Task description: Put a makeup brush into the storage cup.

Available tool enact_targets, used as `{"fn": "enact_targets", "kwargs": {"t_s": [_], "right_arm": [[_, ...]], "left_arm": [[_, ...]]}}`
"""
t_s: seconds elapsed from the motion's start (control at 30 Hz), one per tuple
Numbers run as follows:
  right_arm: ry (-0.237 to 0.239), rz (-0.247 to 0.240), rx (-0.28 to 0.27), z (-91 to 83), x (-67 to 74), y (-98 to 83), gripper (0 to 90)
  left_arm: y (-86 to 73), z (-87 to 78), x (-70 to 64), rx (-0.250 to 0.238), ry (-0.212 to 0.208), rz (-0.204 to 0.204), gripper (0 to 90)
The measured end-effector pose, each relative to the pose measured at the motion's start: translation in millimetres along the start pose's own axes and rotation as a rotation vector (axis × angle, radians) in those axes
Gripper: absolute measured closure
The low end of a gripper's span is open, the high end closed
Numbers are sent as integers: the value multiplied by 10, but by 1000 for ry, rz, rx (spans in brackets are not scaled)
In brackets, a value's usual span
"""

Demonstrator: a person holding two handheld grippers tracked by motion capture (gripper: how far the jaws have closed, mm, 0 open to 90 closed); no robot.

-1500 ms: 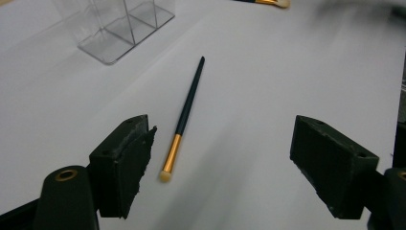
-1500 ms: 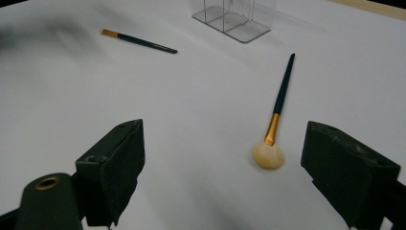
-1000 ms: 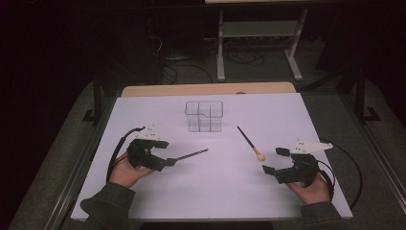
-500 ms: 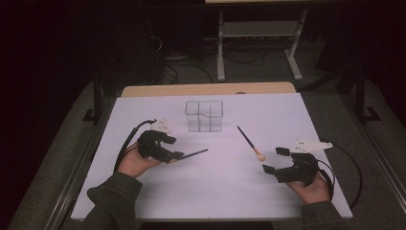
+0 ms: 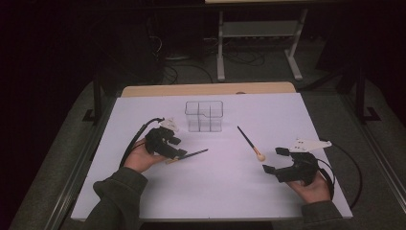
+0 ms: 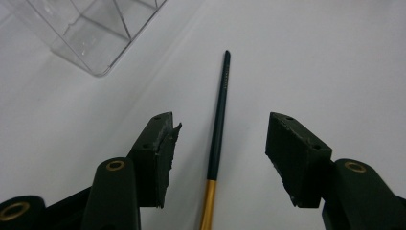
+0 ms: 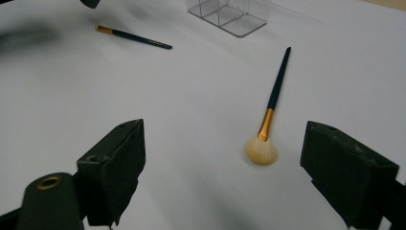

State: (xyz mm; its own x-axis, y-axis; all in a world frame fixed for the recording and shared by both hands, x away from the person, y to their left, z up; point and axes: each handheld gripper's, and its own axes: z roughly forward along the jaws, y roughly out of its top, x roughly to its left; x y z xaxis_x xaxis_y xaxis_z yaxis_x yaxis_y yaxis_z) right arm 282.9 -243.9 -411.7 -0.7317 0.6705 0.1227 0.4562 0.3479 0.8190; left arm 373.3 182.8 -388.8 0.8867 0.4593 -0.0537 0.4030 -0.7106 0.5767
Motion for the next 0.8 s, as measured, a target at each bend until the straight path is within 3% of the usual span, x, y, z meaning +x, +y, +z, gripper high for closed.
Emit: {"fn": "enact_targets", "kwargs": {"t_s": [0.27,0.3,0.8], "right_arm": [[2,5,-4,-7,-11,-2,146],[3,4,-4,-7,-12,-2,146],[2,0,0,-23,-29,-3,146]], "left_arm": [[14,108,59,49,-6,13,489],[14,149,54,47,-7,-8,498],[11,333,85,128,-26,-2,632]]}}
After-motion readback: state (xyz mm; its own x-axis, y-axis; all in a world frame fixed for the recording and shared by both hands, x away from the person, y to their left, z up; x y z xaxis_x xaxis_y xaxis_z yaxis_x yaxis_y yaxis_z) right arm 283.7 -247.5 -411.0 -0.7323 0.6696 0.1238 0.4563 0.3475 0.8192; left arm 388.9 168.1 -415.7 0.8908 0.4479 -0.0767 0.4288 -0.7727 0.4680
